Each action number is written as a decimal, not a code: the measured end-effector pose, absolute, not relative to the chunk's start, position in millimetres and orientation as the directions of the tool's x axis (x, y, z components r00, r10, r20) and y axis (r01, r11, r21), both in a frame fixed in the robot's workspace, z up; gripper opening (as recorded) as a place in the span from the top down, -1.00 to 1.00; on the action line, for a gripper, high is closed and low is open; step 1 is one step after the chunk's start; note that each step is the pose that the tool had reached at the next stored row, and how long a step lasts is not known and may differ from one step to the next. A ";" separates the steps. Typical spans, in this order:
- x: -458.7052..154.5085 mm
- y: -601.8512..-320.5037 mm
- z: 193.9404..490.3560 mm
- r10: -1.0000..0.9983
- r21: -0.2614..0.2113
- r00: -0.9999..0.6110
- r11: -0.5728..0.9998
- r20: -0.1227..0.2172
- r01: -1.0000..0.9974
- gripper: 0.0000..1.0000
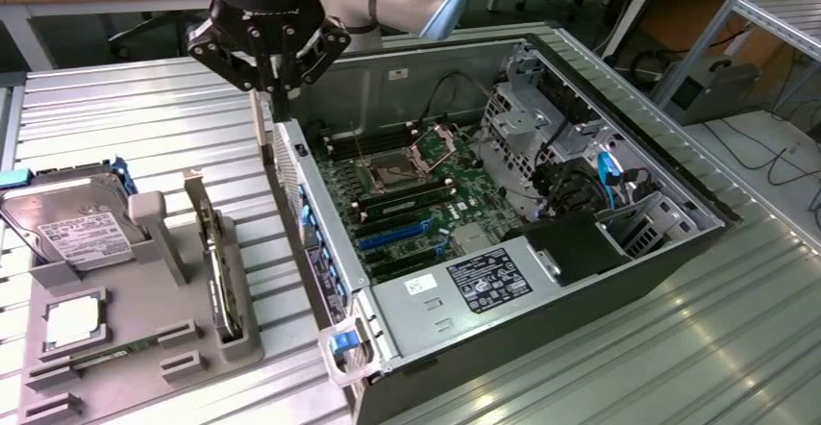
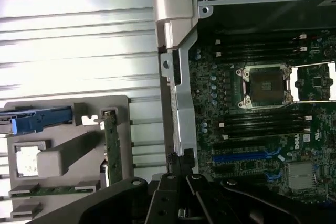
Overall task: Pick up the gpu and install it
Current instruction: 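Reach for the gpu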
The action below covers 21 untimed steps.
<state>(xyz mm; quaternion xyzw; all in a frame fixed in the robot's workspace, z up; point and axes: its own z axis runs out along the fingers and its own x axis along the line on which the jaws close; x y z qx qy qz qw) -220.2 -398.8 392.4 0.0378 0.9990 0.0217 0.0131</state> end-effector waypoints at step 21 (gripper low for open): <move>-311.8 -397.1 390.5 0.077 0.044 -0.997 0.996 -0.024 0.076 0.79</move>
